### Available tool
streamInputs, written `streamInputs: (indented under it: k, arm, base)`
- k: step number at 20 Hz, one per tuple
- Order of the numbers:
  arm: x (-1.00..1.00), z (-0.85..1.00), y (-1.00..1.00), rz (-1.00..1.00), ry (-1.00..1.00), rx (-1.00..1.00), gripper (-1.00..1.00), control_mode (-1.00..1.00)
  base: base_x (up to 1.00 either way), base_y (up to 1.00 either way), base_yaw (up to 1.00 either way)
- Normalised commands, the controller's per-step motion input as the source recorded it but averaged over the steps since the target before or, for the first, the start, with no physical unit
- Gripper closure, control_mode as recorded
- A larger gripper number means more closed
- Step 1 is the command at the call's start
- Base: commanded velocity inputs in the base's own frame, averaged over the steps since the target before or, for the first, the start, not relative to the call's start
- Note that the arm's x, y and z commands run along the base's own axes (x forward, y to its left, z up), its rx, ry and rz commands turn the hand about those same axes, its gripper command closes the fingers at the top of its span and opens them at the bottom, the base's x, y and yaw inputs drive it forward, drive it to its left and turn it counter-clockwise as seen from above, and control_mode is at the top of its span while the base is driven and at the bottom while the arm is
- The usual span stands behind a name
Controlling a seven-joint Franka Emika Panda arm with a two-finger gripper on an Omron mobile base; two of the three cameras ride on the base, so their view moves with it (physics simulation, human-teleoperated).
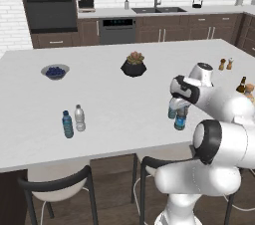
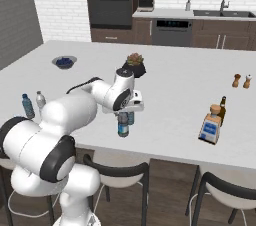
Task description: Move the plastic bottles in the middle to the plastics group, and the glass bottles in the middle to the glass group.
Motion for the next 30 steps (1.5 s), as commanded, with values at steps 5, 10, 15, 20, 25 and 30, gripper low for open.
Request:
streamInputs:
  k: [5,10,15,20,25,30]
  arm:
    - [-0.42,0.33,0.68,0.0,-0.06,0.0,1.0,-1.0]
    - [-0.1,0.29,0.89,0.04,0.0,0.0,1.0,-1.0]
    - [0.09,0.2,0.86,0.09,0.0,0.0,1.0,-1.0]
    - [0.41,0.24,0.83,0.15,0.0,0.0,1.0,-1.0]
    - [0.62,0.14,0.64,0.21,0.0,0.0,1.0,-1.0]
    - [0.55,0.03,0.68,0.24,0.0,0.0,1.0,-1.0]
  base:
    - [0.0,0.0,0.0]
    - [0.0,0.0,0.0]
    - [0.0,0.0,0.0]
    - [0.0,0.0,0.0]
    - [0.0,0.0,0.0]
    - [0.0,0.0,0.0]
